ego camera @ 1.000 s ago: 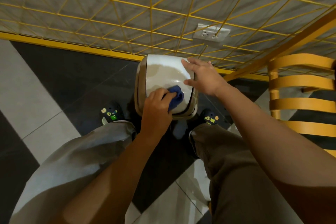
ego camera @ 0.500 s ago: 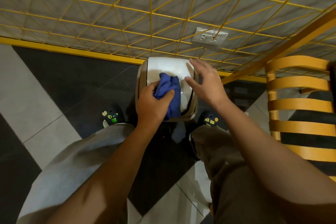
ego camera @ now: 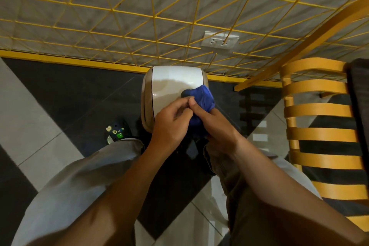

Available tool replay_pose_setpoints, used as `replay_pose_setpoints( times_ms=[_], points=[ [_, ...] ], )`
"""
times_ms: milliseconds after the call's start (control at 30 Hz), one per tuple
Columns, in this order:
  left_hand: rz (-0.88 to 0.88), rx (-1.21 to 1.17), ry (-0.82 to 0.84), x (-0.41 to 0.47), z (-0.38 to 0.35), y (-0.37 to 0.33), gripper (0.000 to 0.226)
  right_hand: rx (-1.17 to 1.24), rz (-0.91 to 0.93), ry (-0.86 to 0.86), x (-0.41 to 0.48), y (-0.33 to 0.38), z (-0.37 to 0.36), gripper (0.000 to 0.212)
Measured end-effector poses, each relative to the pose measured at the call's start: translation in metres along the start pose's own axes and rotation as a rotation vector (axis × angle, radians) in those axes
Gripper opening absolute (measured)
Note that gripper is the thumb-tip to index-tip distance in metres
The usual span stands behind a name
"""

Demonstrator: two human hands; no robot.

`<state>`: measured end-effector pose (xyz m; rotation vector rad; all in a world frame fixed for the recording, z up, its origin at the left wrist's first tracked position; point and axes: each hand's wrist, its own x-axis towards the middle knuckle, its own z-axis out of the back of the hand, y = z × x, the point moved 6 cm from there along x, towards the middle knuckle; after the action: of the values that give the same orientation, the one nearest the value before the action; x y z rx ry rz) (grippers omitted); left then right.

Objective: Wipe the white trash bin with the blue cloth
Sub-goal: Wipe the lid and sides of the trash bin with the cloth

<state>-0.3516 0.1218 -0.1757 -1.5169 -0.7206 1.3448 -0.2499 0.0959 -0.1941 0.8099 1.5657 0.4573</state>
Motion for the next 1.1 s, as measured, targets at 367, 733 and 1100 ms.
replay_pose_setpoints(
  times_ms=[367, 733, 1100],
  points=[
    [-0.317, 1.245, 0.166, 0.071, 0.013, -0.010, 0.080, -0.717, 0.369, -0.544, 0.023, 0.073, 0.068, 0.034],
    [-0.310, 1.340, 0.237, 0.087, 0.016, -0.002, 0.098, -1.112, 0.516, -0.360, 0.061, 0.067, 0.046, 0.051],
    [-0.309, 1.312, 0.241, 0.089, 0.012, -0.001, 0.101, -0.931, 0.397, -0.507, 0.026, 0.014, 0.040, 0.054]
  ],
)
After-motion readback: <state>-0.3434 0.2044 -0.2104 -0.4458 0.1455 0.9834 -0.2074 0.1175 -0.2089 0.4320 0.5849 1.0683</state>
